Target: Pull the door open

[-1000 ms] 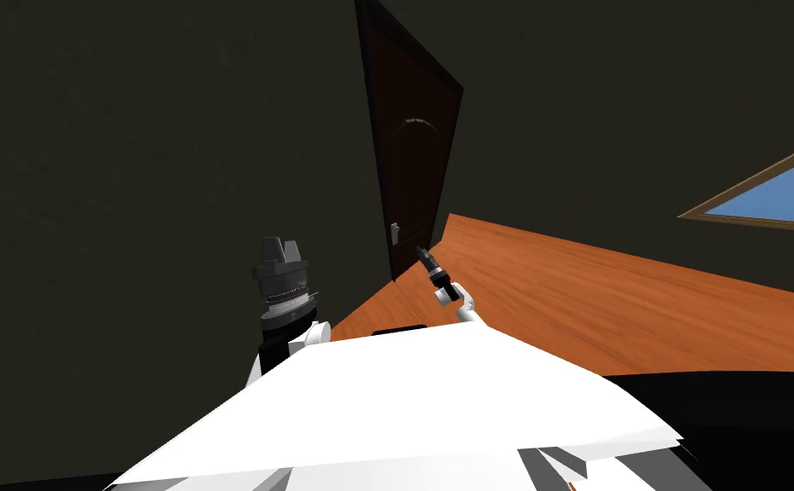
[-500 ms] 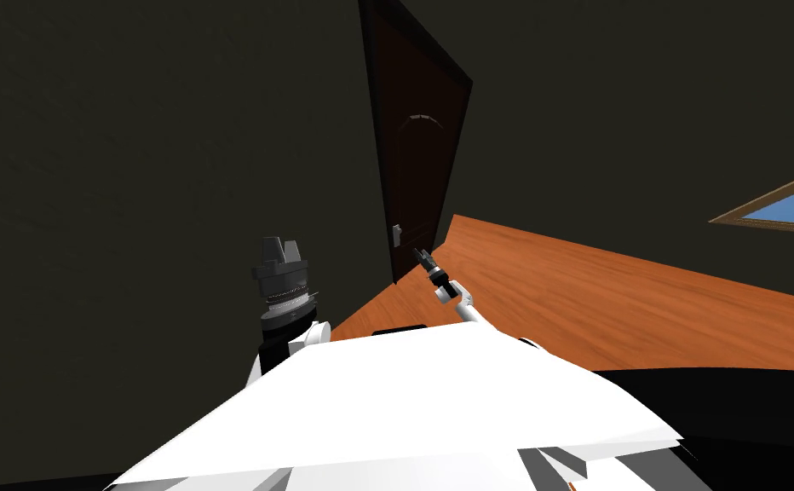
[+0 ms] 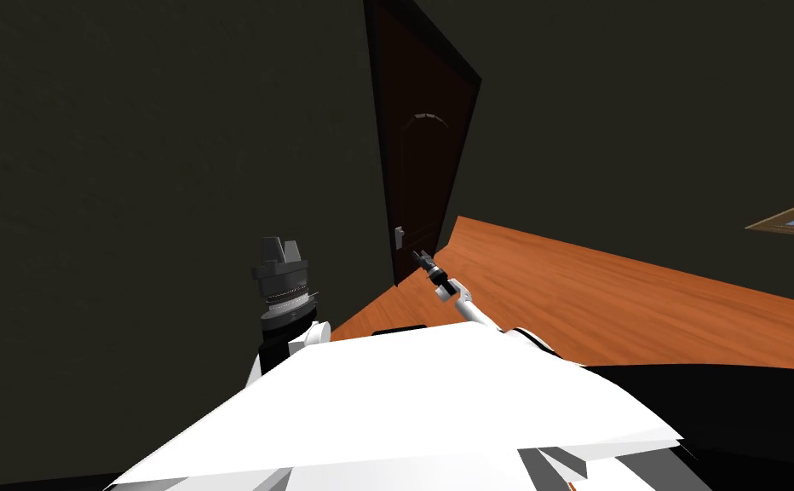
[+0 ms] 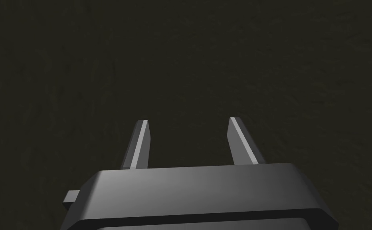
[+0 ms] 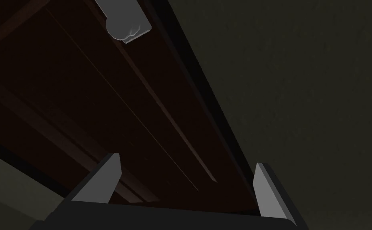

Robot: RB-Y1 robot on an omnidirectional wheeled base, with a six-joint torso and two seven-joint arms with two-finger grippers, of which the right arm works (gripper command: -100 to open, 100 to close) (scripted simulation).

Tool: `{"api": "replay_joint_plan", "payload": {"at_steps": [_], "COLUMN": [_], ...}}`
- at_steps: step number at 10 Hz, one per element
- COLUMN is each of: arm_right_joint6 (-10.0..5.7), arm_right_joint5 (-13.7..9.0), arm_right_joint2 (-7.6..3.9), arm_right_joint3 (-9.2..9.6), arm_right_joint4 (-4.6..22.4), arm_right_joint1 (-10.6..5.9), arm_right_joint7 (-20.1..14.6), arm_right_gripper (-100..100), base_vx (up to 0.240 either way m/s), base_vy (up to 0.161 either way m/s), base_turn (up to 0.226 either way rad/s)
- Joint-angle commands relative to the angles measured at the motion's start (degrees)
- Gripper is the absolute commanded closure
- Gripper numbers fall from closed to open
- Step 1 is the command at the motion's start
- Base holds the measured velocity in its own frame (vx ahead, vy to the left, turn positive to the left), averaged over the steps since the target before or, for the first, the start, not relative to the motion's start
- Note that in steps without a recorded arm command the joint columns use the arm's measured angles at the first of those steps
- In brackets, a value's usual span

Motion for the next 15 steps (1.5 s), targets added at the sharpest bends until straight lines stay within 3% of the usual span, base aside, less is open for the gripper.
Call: {"api": "replay_joint_plan", "payload": {"at_steps": [1, 15], "arm_right_joint6": [-0.45, -3.14], "arm_right_joint5": [0.3, 3.0], "arm_right_joint2": [-0.69, -4.89], "arm_right_joint3": [0.45, 3.96], "arm_right_joint4": [2.6, 21.5], "arm_right_joint1": [-1.47, -11.95], "arm_right_joint7": [1.5, 13.0], "arm_right_gripper": [-100, -100], "base_vx": [0.096, 0.09], "base_vy": [-0.022, -0.029], "base_turn": [0.07, 0.055]}}
